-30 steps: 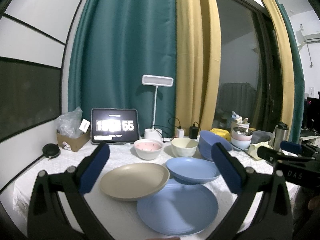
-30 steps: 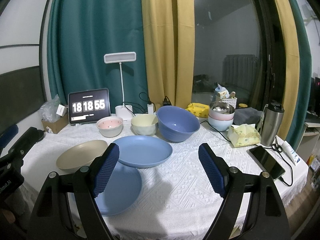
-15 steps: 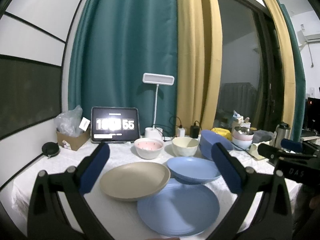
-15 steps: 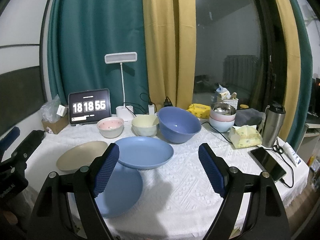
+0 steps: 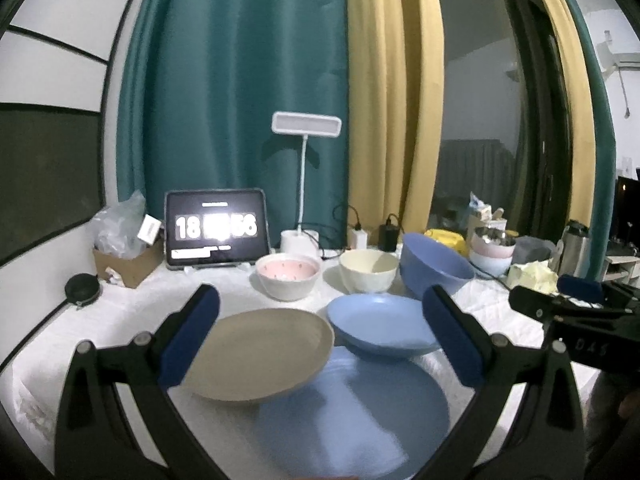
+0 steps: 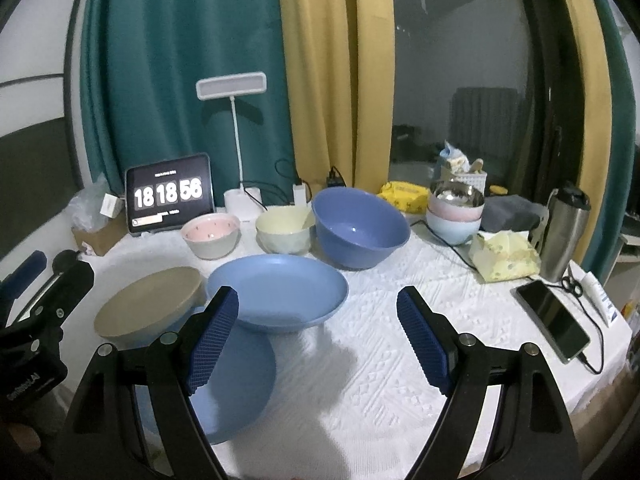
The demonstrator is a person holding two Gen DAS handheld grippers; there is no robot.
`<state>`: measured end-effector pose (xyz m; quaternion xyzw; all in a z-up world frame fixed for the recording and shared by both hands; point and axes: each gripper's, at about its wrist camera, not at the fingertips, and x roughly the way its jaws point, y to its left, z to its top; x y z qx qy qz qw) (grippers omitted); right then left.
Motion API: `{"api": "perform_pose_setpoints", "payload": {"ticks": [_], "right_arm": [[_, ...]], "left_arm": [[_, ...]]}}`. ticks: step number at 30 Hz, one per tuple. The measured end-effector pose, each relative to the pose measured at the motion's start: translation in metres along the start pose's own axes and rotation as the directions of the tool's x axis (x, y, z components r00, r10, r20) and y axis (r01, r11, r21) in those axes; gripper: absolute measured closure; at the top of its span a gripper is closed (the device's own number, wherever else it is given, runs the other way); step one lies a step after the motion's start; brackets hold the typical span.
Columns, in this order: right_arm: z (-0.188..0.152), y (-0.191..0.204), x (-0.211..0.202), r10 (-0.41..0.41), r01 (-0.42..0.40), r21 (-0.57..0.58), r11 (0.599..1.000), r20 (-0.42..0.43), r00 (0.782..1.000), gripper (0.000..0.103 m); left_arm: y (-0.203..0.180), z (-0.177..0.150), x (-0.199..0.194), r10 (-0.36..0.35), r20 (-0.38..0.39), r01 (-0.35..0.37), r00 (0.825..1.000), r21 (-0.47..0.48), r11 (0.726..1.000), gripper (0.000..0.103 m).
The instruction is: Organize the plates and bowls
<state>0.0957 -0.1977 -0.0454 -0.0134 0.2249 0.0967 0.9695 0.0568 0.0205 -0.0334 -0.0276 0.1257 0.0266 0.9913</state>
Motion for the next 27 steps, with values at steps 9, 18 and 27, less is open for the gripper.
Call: {"api": "perform_pose_setpoints", "payload": {"ticks": [9,18,27], "right_arm": [[0.004,-0.011,0.054,0.020,-0.017,0.031,0.999,-0.112,0.993,0.018],[0.005,-0.025,0.106,0.065,-0.050,0.078,0.996,-0.206,0.976,0.019],[-0.004,-0.035,0.156,0.122,-0.089,0.121,0.989,-0.292,0.949,0.034]], "left_arm": [[-0.009,0.000,0.042,-0.012,-0.086,0.014,0.996,0.020,1.000,0.001],[-0.019,0.000,0.082,-0.002,-0.169,0.010,0.986,0.049,0.999,0.002],[-0.026,-0.002,0.110,0.024,-0.221,-0.008,0.975,0.077,0.997,0.002]]}}
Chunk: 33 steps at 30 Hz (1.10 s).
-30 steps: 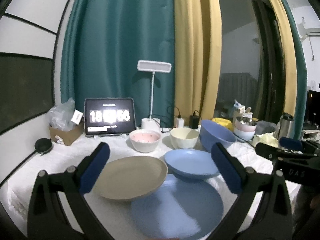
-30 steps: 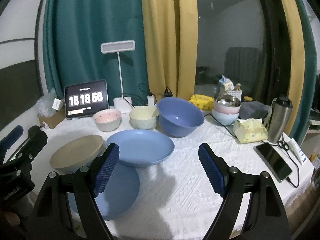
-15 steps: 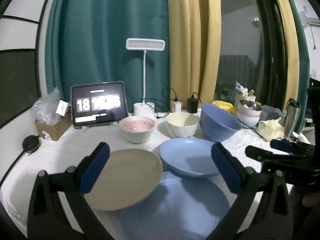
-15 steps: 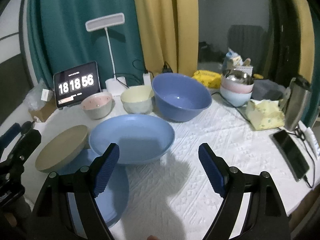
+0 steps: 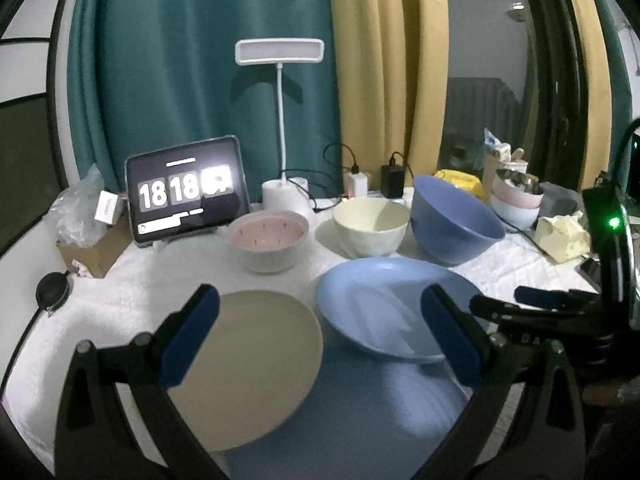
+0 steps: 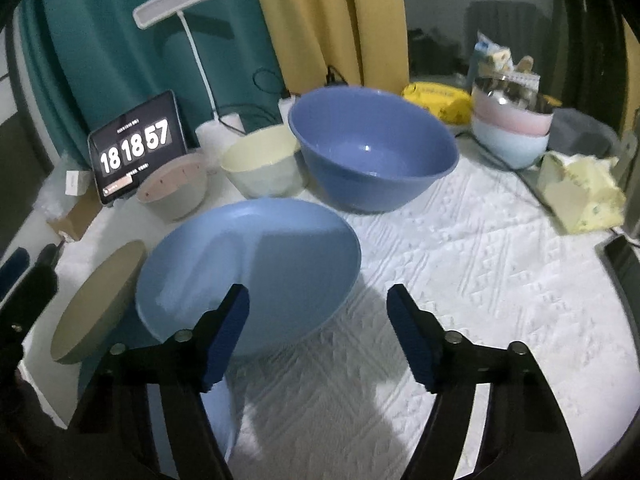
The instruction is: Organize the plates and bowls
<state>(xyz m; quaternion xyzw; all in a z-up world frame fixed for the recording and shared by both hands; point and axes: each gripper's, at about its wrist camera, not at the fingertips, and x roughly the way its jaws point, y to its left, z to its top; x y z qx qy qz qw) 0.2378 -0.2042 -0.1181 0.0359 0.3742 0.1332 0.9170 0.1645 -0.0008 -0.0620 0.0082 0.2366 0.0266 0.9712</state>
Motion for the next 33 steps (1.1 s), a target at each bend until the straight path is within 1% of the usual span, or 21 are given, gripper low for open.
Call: {"api": "perform_pose_setpoints", "payload": {"ticks": [2,5,9,11,13,17,20,23,24,25,26,27,29,33], "right_arm": [[0.001,-0.003,0.009,0.001,-0.001,0.008,1.000,-0.020,1.000,0.044],[0.002,-0.008,0.023,0.006,-0.005,0.028,1.000,-0.060,0.998,0.055],[0.001,-0.014,0.038,0.028,-0.024,0.045,0.999,-0.106,0.994,0.062],[0.000,-0.015,0.041,0.033,-0.029,0.042,0.999,-0.116,0.993,0.069],[-0.001,-0.017,0.043,0.026,-0.021,0.040,0.999,-0.118,0.993,0.072],[-0.002,-0.026,0.046,0.017,-0.011,0.046,0.999,-0.130,0.991,0.083],[-0.007,-0.039,0.044,-0.005,0.012,0.053,0.999,-0.130,0.991,0.087],[-0.009,-0.050,0.040,-0.008,0.016,0.064,0.998,-0.124,0.992,0.089],[-0.010,-0.055,0.038,-0.008,0.016,0.068,0.998,-0.120,0.993,0.089],[-0.011,-0.058,0.037,-0.007,0.016,0.070,0.997,-0.119,0.993,0.090],[-0.011,-0.060,0.036,-0.007,0.016,0.071,0.997,-0.117,0.993,0.090],[-0.011,-0.064,0.035,-0.005,0.013,0.074,0.997,-0.115,0.993,0.091],[-0.012,-0.070,0.033,0.001,0.008,0.080,0.997,-0.112,0.994,0.091],[-0.013,-0.079,0.031,0.017,-0.007,0.087,0.996,-0.115,0.993,0.092]], "left_arm": [[-0.001,0.001,0.005,0.002,-0.012,-0.002,1.000,0.003,1.000,0.002],[-0.004,0.001,0.011,0.008,-0.024,-0.008,1.000,0.010,1.000,0.002],[-0.008,0.002,0.017,0.016,-0.037,-0.016,0.999,0.017,1.000,0.002],[-0.010,0.002,0.018,0.020,-0.042,-0.020,0.999,0.022,1.000,0.002],[-0.013,0.002,0.020,0.023,-0.048,-0.021,0.999,0.029,0.999,0.002],[-0.024,0.003,0.022,0.029,-0.059,-0.026,0.998,0.055,0.998,0.002],[-0.034,0.004,0.028,0.025,-0.080,-0.018,0.996,0.078,0.997,0.002],[-0.046,0.003,0.036,0.003,-0.116,0.009,0.993,0.099,0.995,0.002],[-0.051,0.002,0.041,-0.004,-0.134,0.018,0.991,0.109,0.994,0.004],[-0.055,0.002,0.045,-0.008,-0.147,0.024,0.989,0.112,0.993,0.007],[-0.059,0.001,0.049,-0.015,-0.165,0.034,0.986,0.111,0.993,0.017],[-0.062,0.000,0.054,-0.023,-0.191,0.044,0.981,0.107,0.993,0.020],[-0.067,-0.003,0.064,-0.025,-0.236,0.050,0.971,0.100,0.994,0.024],[-0.075,-0.009,0.076,-0.017,-0.295,0.046,0.955,0.092,0.995,0.044]]}}
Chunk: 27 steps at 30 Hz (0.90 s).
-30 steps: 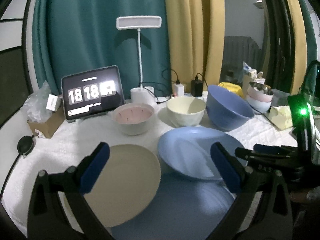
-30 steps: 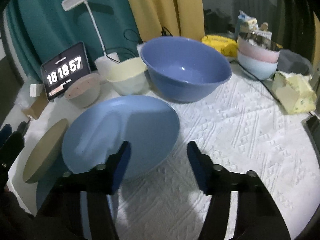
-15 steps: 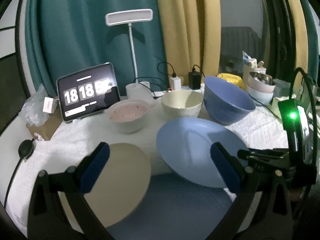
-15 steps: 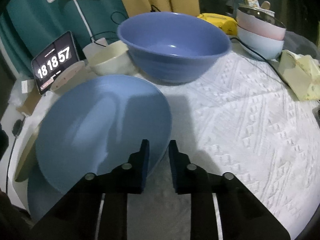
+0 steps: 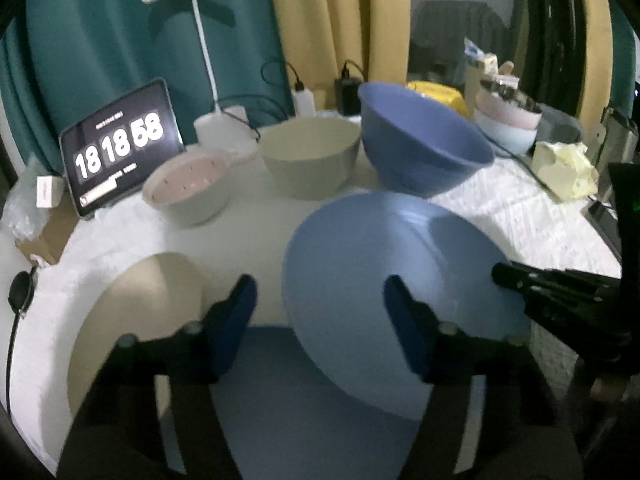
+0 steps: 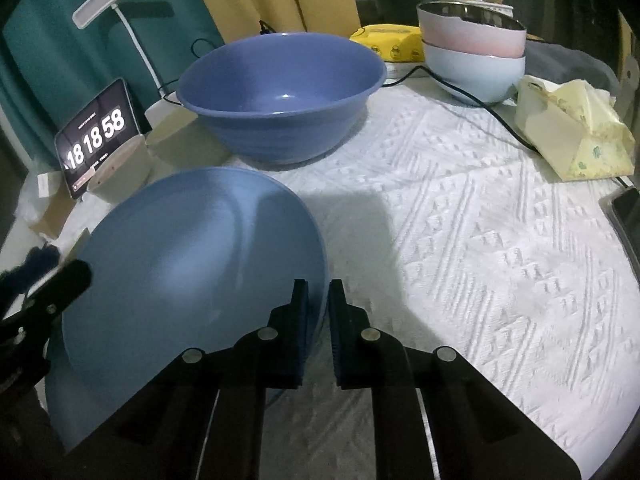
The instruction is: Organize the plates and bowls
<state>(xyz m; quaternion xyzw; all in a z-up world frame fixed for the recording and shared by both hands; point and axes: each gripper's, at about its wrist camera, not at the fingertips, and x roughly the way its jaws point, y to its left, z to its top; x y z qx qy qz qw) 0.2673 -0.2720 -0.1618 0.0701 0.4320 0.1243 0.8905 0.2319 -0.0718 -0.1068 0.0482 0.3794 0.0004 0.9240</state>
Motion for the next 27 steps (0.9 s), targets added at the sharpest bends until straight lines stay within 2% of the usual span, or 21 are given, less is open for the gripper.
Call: {"api": "perform_pose_setpoints", "payload": {"ticks": [3,6,19,27], "right_arm": [[-0.001,-0.004,-0.001,0.017,-0.017,0.003,1.000,-0.001,1.000,0.092],[-0.002,-0.007,-0.001,0.032,-0.032,0.010,0.999,-0.003,0.999,0.092],[0.002,-0.030,-0.019,0.011,-0.012,0.035,0.999,0.026,1.000,0.092],[0.001,-0.053,-0.032,-0.031,0.027,0.066,0.997,0.047,0.998,0.092]], "left_arm": [[-0.002,-0.001,0.012,0.004,-0.054,-0.005,0.999,-0.018,1.000,0.056],[0.000,-0.001,0.011,0.026,-0.050,-0.027,0.998,-0.023,0.999,0.063],[-0.024,0.001,-0.007,-0.006,-0.021,0.007,1.000,0.014,1.000,0.063],[-0.046,0.000,-0.006,-0.058,-0.045,0.061,0.997,0.050,0.997,0.063]]}}
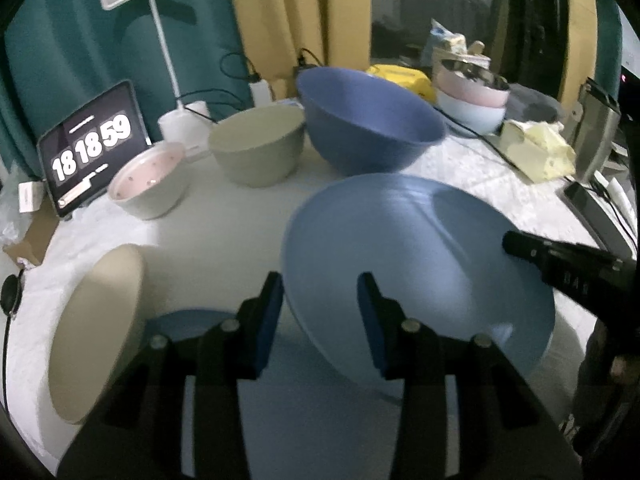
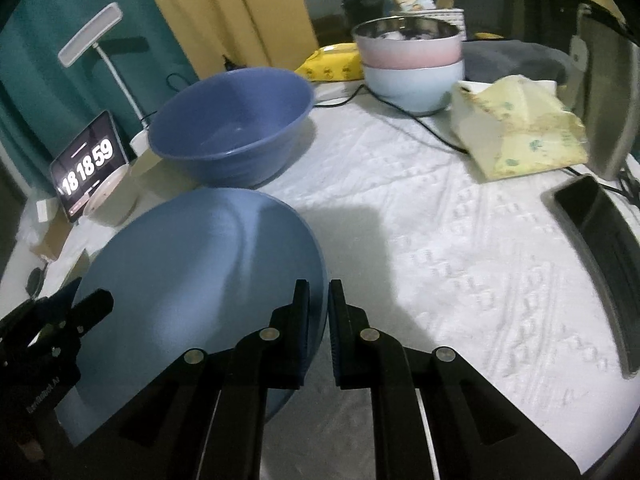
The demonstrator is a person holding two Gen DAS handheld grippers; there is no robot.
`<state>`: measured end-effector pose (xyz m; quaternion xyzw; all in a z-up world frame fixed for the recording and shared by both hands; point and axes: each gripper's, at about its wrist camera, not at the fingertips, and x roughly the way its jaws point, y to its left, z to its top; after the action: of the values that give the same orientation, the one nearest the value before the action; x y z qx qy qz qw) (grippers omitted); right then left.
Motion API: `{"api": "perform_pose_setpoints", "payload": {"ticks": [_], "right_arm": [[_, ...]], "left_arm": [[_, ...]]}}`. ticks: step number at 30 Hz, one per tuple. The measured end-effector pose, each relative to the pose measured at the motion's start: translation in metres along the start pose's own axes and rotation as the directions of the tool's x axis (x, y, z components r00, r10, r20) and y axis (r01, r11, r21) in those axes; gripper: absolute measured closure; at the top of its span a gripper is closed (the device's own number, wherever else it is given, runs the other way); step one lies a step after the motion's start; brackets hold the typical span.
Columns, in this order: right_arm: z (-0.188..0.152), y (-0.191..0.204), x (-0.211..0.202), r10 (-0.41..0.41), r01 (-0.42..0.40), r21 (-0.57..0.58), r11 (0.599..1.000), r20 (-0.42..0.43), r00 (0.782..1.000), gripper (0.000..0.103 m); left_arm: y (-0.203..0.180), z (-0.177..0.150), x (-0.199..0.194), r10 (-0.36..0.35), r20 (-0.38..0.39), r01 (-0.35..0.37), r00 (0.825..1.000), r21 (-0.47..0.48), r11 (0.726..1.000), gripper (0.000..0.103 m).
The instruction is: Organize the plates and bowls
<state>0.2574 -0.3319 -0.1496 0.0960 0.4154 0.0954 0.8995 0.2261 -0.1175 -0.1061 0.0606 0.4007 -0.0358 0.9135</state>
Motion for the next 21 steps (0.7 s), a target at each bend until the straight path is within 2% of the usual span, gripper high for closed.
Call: {"api": "perform_pose_setpoints", "payload": {"ticks": [6,11,16,18,21], "right_arm": [[-0.001,-0.017,-0.005,-0.044,0.044,0.034,0.998,0.006,0.999,0.092],[-0.003,-0.024,-0.005,-0.062,0.062,0.059,0.996,-0.006,0.998,0.092],[-0.002,-0.019,-0.013,-0.076,0.076,0.059,0.995,0.013,0.997,0.092],[-0.002,-0.018,-0.015,-0.086,0.085,0.059,0.995,0.021,0.996,0.089],[-0.003,-0.015,-0.018,-0.100,0.099,0.058,0.993,0.027,0.995,0.087]], "left_arm": [[-0.019,-0.001,0.012,-0.037,-0.048,0.039,0.998,0.041,0.998,0.063],[-0.023,-0.002,0.023,-0.068,-0.104,0.071,0.992,0.028,0.997,0.062],[-0.029,-0.002,0.018,-0.079,-0.097,0.084,0.992,0.048,0.995,0.062],[-0.028,-0.003,0.015,-0.090,-0.093,0.094,0.992,0.042,0.995,0.057],[-0.024,-0.004,0.007,-0.090,-0.073,0.092,0.993,0.032,0.995,0.057]]}}
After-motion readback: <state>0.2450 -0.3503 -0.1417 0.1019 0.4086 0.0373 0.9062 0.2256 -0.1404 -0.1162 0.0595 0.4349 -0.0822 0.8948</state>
